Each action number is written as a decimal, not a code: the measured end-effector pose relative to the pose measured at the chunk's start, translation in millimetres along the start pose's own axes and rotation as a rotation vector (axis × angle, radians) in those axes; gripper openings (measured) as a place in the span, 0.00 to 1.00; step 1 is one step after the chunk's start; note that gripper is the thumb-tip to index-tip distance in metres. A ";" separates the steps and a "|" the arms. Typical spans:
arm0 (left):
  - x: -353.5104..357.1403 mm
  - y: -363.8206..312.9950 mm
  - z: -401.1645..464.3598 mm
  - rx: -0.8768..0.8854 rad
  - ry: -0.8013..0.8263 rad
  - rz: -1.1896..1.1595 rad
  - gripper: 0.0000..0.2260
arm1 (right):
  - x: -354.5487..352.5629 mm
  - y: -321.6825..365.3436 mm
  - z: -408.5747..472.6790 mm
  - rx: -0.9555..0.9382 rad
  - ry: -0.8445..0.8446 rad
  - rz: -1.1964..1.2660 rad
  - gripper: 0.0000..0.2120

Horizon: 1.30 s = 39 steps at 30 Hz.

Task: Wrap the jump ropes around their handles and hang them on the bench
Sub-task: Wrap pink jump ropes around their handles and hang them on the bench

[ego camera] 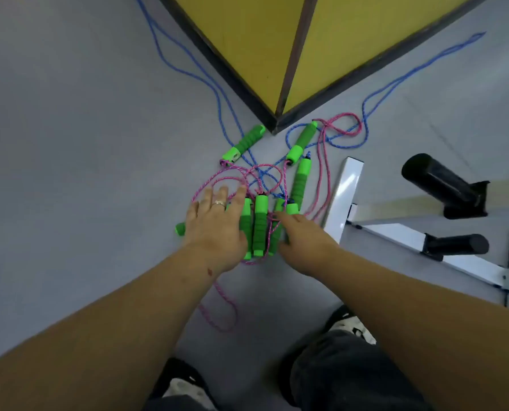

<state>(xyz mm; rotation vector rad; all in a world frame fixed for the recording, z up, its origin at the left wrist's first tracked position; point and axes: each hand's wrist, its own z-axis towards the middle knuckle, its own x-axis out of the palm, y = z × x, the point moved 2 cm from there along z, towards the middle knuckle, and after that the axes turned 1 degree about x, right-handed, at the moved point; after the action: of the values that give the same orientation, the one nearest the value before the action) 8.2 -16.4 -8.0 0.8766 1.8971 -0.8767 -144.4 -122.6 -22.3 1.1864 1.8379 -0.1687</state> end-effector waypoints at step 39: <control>-78.9 -42.7 -5.2 -0.263 -0.076 -1.012 0.30 | -84.6 61.5 -50.9 -0.111 -0.239 0.753 0.16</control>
<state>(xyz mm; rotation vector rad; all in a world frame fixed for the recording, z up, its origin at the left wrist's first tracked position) 2.0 -52.3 74.1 -0.3479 2.3035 -1.1471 -117.5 -117.9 90.8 1.6135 1.0878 0.2086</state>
